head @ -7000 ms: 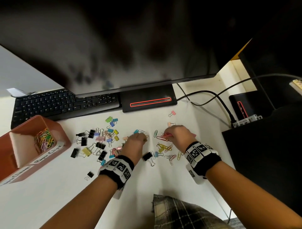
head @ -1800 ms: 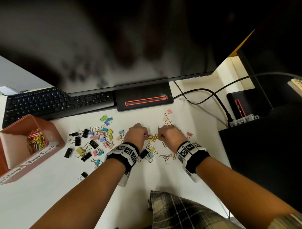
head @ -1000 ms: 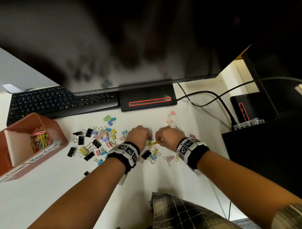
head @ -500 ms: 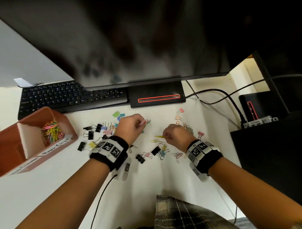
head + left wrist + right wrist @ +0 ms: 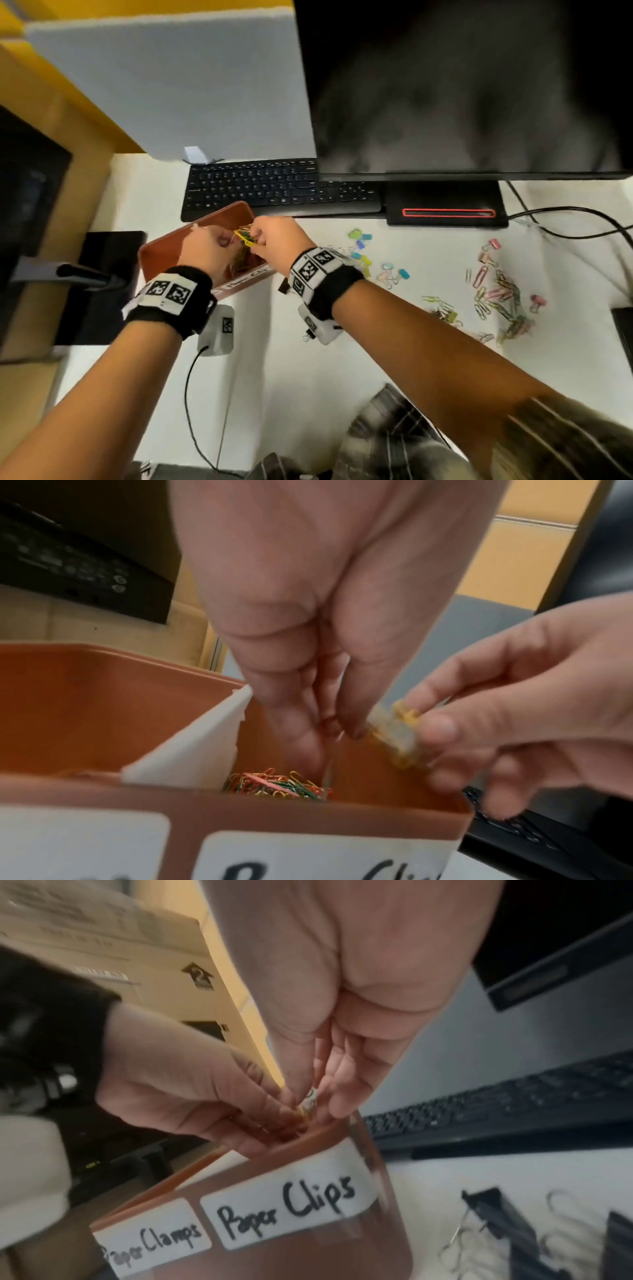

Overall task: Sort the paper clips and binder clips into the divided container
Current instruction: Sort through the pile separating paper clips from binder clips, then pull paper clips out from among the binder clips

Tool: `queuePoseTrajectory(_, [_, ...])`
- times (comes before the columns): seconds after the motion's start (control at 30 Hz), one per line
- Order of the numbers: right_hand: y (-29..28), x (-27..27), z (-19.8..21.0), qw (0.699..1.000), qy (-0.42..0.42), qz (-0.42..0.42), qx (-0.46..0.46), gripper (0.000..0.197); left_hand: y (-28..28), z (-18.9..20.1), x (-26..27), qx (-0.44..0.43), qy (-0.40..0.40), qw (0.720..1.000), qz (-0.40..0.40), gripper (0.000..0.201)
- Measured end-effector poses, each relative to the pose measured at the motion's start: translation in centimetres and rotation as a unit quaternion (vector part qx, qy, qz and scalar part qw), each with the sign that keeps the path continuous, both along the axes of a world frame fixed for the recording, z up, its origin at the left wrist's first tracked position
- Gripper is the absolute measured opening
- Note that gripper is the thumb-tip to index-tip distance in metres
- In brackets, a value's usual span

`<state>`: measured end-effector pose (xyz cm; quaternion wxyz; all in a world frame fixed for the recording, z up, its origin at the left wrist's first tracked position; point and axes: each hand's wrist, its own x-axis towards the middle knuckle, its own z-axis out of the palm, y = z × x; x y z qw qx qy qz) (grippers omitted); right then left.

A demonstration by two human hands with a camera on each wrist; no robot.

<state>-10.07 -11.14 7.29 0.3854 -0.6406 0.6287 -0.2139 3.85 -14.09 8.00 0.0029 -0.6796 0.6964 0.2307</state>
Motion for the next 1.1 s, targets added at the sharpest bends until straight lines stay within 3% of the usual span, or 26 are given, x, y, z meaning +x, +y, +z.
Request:
queuePoseTrajectory(0.1, [-0.2,1.5,-0.5,1.000,0.005,-0.011,0.026,0.030,0.2,0.4,0.2,0.023,-0.004,1.000,-0.007,0.028])
queuePoseTrajectory(0.2, [1.9,0.0,-0.1,1.000,-0.017,-0.009,-0.012,0.027,0.9,1.2,0.0,-0.026,0.037,0.998,-0.043,0.036])
queuePoseTrajectory(0.33, [8.2,-6.8,-1.2,0.999,0.016,-0.034,-0.032,0.019,3.4,1.4,-3.2,-0.003,0.182,0.977,-0.107,0.024])
queuePoseTrajectory(0.5, [18.4,-19.0,-4.4,0.975,0.120,-0.181,0.052,0.046,8.1,-0.4,-11.5,0.060,0.225,0.949,-0.215,0.014])
queuePoseTrajectory(0.6, [23.8,-24.7,-5.1,0.940,0.195,-0.257,0.115,0.069,10.5,-2.5,-16.9,0.090,0.209,0.942,-0.247,0.016])
queuePoseTrajectory(0.7, [27.2,-28.2,-5.6,0.915,0.180,-0.312,0.181,0.084,12.3,-4.9,-21.8,0.111,0.157,0.941,-0.277,0.019])
queuePoseTrajectory(0.77, [28.4,-29.6,-6.2,0.917,0.163,-0.305,0.199,0.089,12.9,-6.7,-24.2,0.112,0.100,0.941,-0.304,0.021])
queuePoseTrajectory(0.9, [28.8,-31.5,-7.8,0.944,0.114,-0.252,0.178,0.082,13.1,-9.0,-26.9,0.117,-0.005,0.931,-0.345,0.025])
queuePoseTrajectory(1.1, [27.1,-31.8,-9.2,0.967,0.071,-0.224,0.098,0.036,13.0,-9.5,-27.2,0.105,-0.001,0.935,-0.339,0.011])
